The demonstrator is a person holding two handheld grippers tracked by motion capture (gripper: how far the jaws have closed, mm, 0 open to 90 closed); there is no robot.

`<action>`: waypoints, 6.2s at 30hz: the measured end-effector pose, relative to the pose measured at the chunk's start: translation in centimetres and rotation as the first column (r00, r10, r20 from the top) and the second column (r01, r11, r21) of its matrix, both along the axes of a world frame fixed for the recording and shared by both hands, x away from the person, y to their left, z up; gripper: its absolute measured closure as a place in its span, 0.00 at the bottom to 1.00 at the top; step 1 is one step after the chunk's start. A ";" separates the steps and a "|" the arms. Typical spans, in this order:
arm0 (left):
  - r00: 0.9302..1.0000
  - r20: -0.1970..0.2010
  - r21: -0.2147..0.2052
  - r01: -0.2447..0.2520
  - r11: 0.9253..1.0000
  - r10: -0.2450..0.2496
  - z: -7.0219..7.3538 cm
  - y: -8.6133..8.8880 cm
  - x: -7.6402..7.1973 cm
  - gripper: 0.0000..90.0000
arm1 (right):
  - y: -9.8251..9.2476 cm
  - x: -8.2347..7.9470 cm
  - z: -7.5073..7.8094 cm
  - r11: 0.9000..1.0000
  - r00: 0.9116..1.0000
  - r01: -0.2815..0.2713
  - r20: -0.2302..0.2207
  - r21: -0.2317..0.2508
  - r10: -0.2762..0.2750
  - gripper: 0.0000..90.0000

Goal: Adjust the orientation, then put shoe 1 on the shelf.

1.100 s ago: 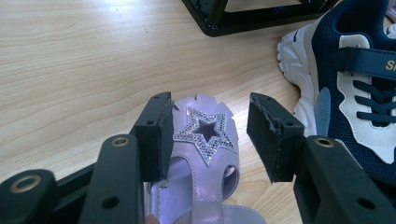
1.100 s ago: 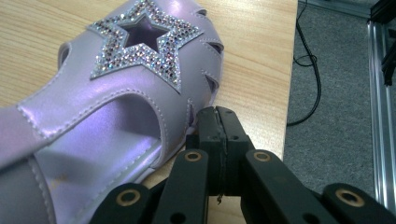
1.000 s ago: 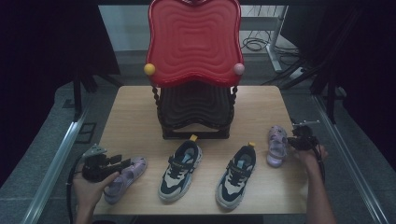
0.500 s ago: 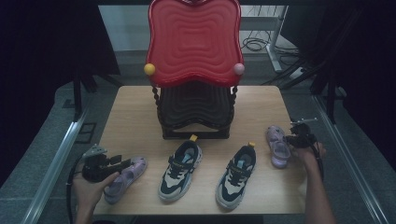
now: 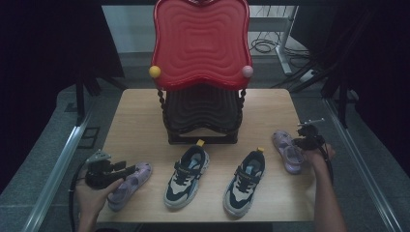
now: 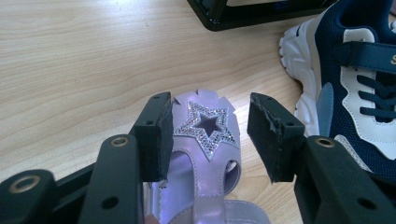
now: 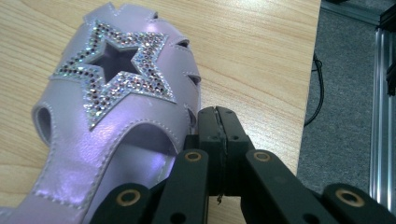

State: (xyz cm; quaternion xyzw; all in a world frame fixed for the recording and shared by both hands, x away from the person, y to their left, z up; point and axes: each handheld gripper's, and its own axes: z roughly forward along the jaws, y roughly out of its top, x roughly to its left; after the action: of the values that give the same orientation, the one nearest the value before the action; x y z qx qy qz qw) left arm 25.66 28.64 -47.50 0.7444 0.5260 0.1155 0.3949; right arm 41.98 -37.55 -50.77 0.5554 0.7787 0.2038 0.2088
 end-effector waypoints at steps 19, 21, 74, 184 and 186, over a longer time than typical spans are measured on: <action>1.000 -0.006 0.001 0.002 1.000 -0.002 -0.1 0.0 0.0 0.56 | 0.8 1.7 0.8 0.998 0.998 -0.061 -0.032 -0.008 0.060 1.00; 1.000 -0.006 0.001 0.001 1.000 -0.001 -0.1 0.1 0.0 0.56 | 0.9 1.9 0.9 0.997 0.997 -0.071 -0.036 -0.014 0.070 1.00; 1.000 0.016 -0.039 -0.026 0.999 0.027 0.1 1.6 0.1 0.56 | -0.6 -6.5 5.2 0.978 0.972 -0.084 0.233 0.190 0.038 1.00; 0.980 -0.104 0.097 0.179 0.979 -0.169 -2.1 0.0 -5.5 0.96 | 1.6 -7.1 1.3 0.953 0.980 -0.197 0.041 0.229 0.192 0.95; 0.981 -0.101 0.095 0.178 0.980 -0.168 -2.1 0.1 -5.5 0.97 | 1.4 -7.0 1.4 0.951 0.980 -0.197 0.036 0.236 0.194 0.95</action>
State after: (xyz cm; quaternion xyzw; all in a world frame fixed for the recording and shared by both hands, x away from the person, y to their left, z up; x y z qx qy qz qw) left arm 20.17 28.73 -49.63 0.8113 0.4703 0.0730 0.3397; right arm 34.94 -36.15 -49.41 0.4954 0.7985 0.3189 0.1239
